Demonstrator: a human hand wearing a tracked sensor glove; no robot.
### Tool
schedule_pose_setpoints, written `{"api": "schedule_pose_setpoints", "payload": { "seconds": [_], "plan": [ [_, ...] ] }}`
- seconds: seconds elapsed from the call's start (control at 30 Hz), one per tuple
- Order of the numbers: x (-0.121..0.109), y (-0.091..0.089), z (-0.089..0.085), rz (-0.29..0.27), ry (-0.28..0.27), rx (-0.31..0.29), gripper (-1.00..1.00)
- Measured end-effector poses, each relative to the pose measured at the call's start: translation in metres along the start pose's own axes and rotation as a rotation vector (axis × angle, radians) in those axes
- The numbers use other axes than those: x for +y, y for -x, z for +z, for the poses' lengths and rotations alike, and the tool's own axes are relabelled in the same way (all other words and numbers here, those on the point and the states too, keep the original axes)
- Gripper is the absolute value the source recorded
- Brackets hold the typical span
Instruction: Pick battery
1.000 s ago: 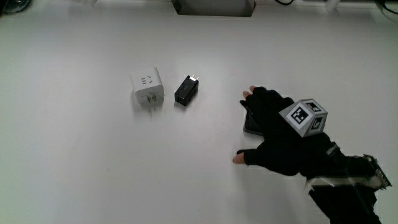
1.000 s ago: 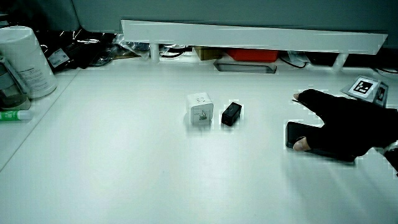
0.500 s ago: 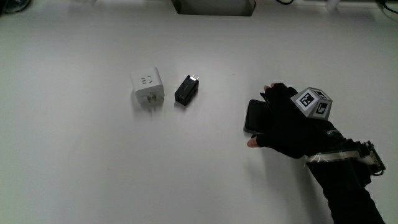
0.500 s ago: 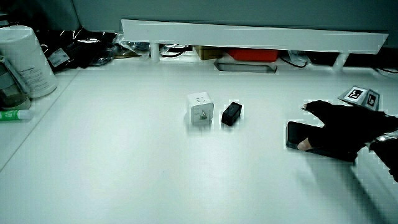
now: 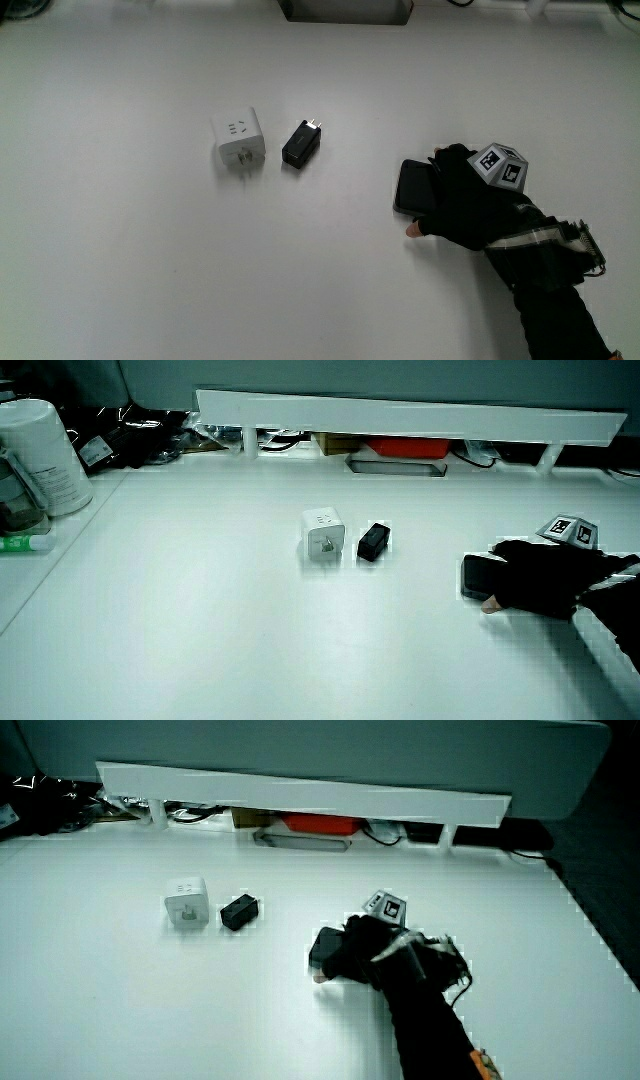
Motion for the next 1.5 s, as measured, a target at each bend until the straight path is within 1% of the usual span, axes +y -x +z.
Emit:
{"api": "schedule_pose_setpoints", "payload": {
  "seconds": [0.03, 0.07, 0.1, 0.13, 0.23, 0.27, 0.3, 0.33, 0.37, 0.4, 0.43, 0.47, 0.5, 0.6, 0.63, 0.7, 0.73, 0.8, 0.83, 0.87, 0.9, 0.93, 0.97, 1.0, 1.07, 1.1, 1.13, 1.17, 1.2, 1.23, 1.27, 1.3, 1.33, 1.43, 1.5],
  "plan": [
    [0.002, -0.002, -0.001, -0.003, 0.022, 0.003, 0.0],
    [0.002, -0.001, -0.002, -0.001, 0.021, 0.005, 0.0],
    [0.002, -0.001, -0.002, -0.009, 0.013, -0.006, 0.0],
    [0.006, -0.006, -0.005, -0.025, 0.02, -0.008, 0.0],
    [0.007, -0.006, -0.006, -0.024, 0.025, -0.004, 0.0],
    [0.007, -0.006, -0.005, -0.026, 0.022, -0.011, 0.0],
    [0.011, -0.01, -0.007, -0.04, 0.022, -0.015, 0.0],
    [0.009, -0.008, -0.007, -0.036, 0.027, -0.019, 0.0],
    [0.008, -0.006, -0.006, -0.033, 0.017, -0.024, 0.0],
    [0.011, -0.007, -0.006, -0.038, 0.032, -0.025, 0.0],
    [0.008, -0.004, -0.004, -0.038, 0.03, -0.027, 0.05],
    [0.01, -0.005, -0.004, -0.052, 0.024, -0.046, 0.1],
    [0.012, -0.006, -0.005, -0.056, 0.028, -0.049, 0.14],
    [0.01, -0.007, -0.005, -0.057, 0.034, -0.041, 0.29],
    [0.008, -0.005, -0.004, -0.05, 0.014, -0.049, 0.33],
    [0.01, -0.006, -0.004, -0.058, 0.004, -0.058, 0.43],
    [0.009, -0.006, -0.003, -0.054, -0.009, -0.056, 0.48],
    [0.005, -0.003, 0.0, -0.029, -0.039, -0.057, 0.57],
    [0.007, -0.004, 0.0, -0.029, -0.055, -0.064, 0.62],
    [0.005, -0.001, 0.002, -0.022, -0.072, -0.071, 0.67],
    [0.005, -0.001, 0.002, -0.027, -0.073, -0.079, 0.71],
    [0.004, -0.001, 0.003, -0.01, -0.089, -0.079, 0.76],
    [0.004, -0.002, 0.003, -0.005, -0.094, -0.067, 0.81],
    [0.002, -0.002, 0.004, 0.002, -0.11, -0.068, 0.86],
    [0.003, -0.004, 0.003, 0.014, -0.126, -0.065, 0.95],
    [0.003, -0.005, 0.003, 0.026, -0.12, -0.051, 1.0],
    [0.002, -0.005, 0.003, 0.027, -0.135, -0.062, 1.0],
    [0.002, -0.006, 0.002, 0.027, -0.14, -0.06, 1.0],
    [-0.001, -0.004, 0.003, 0.041, -0.147, -0.058, 1.0],
    [-0.001, -0.005, 0.002, 0.037, -0.152, -0.06, 1.0],
    [-0.001, -0.007, 0.002, 0.038, -0.152, -0.057, 1.0],
    [-0.006, -0.004, 0.004, 0.049, -0.162, -0.044, 1.0],
    [-0.005, -0.006, 0.004, 0.044, -0.165, -0.043, 1.0],
    [-0.01, 0.002, 0.007, 0.069, -0.18, -0.069, 1.0],
    [-0.021, 0.018, 0.012, 0.108, -0.18, -0.081, 1.0]
  ]
}}
